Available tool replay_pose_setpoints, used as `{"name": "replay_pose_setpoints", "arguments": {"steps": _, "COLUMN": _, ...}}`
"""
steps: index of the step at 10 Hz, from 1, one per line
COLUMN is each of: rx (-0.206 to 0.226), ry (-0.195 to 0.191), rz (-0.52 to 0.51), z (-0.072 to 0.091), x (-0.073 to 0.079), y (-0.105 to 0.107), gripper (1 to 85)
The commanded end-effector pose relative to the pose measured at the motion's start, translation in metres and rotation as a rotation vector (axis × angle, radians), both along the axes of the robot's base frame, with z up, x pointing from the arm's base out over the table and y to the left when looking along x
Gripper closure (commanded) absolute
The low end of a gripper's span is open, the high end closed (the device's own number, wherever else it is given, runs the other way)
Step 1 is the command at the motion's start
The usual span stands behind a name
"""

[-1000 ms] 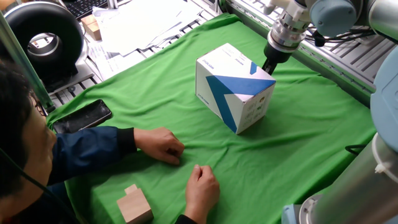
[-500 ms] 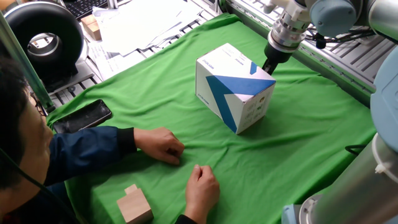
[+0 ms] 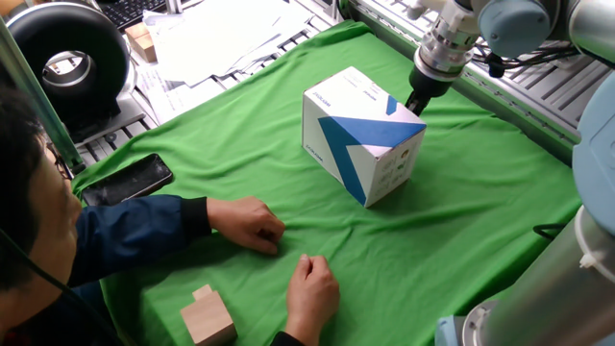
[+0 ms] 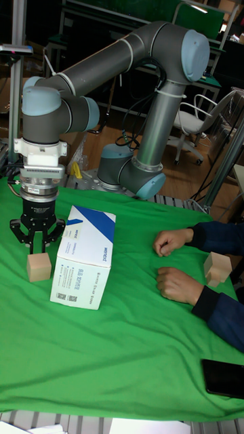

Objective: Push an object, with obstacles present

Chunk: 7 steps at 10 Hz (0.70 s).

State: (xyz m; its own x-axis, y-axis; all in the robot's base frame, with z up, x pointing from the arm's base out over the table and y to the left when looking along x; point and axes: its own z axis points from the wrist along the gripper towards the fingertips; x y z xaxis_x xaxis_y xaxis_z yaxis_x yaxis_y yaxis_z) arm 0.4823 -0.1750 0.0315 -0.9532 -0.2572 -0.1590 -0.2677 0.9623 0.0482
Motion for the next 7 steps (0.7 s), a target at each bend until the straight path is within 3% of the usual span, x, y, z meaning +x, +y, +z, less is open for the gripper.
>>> {"name": "replay_pose_setpoints", "arguments": {"steps": 1, "rx": 0.009, "ry": -0.014, "rz": -0.02, "z": 0.005, "x": 0.025, "y": 0.004, "gripper": 55.7}}
{"name": "replay_pose_setpoints", "arguments": {"steps": 7, "rx": 0.009, "ry": 0.007, "rz": 0.002, "z": 0.012, "x": 0.071, "y": 0.007, "gripper": 57.0}}
